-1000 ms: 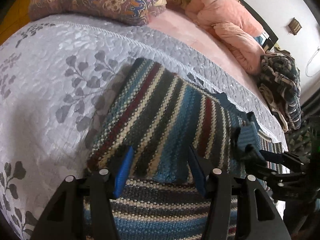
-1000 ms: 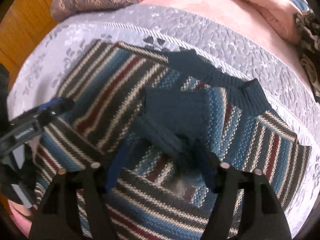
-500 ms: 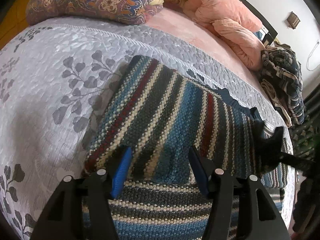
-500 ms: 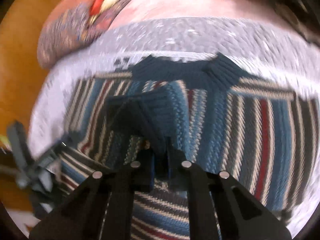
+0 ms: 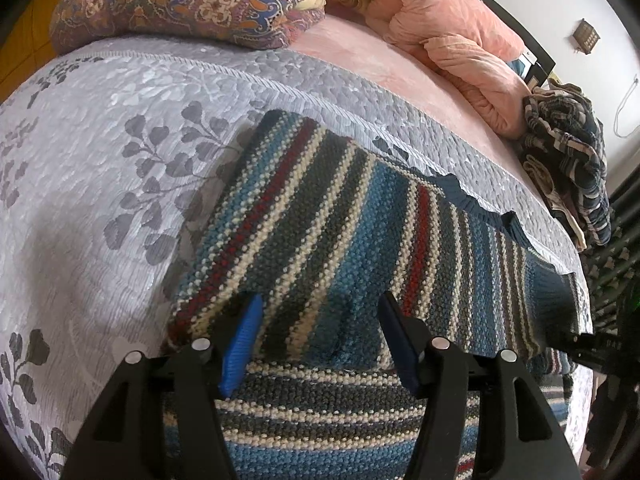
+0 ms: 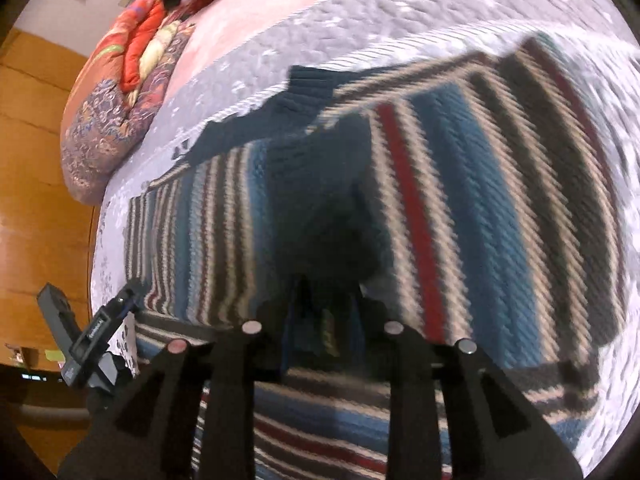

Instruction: Fold small clothes

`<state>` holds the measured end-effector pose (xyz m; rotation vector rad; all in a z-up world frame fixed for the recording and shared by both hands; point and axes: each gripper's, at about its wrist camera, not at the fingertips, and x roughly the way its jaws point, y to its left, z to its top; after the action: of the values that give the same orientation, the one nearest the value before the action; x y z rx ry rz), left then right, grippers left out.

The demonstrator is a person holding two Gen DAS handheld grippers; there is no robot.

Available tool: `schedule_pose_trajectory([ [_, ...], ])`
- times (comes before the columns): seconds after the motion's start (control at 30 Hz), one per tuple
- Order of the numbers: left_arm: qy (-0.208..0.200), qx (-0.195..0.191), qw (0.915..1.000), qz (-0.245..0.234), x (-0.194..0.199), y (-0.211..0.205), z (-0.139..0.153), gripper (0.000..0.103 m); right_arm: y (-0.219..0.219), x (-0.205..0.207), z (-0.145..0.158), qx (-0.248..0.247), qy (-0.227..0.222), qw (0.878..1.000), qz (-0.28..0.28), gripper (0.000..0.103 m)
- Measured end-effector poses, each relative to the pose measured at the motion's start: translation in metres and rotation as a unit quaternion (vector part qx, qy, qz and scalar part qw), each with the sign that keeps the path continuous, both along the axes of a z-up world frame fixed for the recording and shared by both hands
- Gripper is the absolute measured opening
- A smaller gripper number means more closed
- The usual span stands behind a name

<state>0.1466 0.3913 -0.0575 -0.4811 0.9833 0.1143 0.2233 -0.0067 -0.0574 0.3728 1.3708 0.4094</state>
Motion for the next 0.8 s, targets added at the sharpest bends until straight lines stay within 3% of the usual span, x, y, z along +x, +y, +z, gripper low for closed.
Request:
schedule_pose_trajectory([
  [0.07, 0.0, -0.001, 1.0, 0.001, 0.0, 0.0, 0.0, 0.061, -0.013, -0.003, 0.0, 0.028, 0.002, 1.0, -0.011, 0.029],
  [0.1, 0.0, -0.003, 1.0, 0.002, 0.0, 0.0, 0.001, 0.061, -0.018, -0.003, 0.0, 0.036, 0.001, 0.999, -0.018, 0.041],
  [0.17, -0.005, -0.006, 1.0, 0.003, -0.001, 0.0, 0.004, 0.061, -0.026, 0.0, 0.004, 0.041, -0.01, 0.999, -0.03, 0.054],
  [0.33, -0.025, -0.021, 0.9993, -0.017, -0.001, -0.009, 0.018, 0.061, -0.017, 0.019, -0.006, 0.044, 0.007, 0.998, -0.034, 0.054],
  [0.43, -0.027, -0.014, 0.9988, -0.038, 0.002, -0.021, 0.02, 0.062, -0.008, 0.025, -0.007, 0.026, 0.005, 0.999, -0.035, 0.043],
  [0.5, -0.018, -0.007, 0.9987, -0.047, 0.005, -0.026, 0.015, 0.062, -0.004, 0.026, -0.004, 0.015, -0.003, 0.999, -0.028, 0.025],
  [0.6, -0.004, 0.0, 0.9987, -0.05, 0.006, -0.03, 0.009, 0.062, -0.003, 0.023, 0.003, 0.007, -0.016, 1.0, -0.017, 0.013],
  [0.8, -0.018, 0.0, 0.9988, -0.047, 0.0, -0.029, 0.018, 0.064, -0.016, 0.012, 0.021, -0.004, -0.047, 0.999, -0.022, 0.01],
])
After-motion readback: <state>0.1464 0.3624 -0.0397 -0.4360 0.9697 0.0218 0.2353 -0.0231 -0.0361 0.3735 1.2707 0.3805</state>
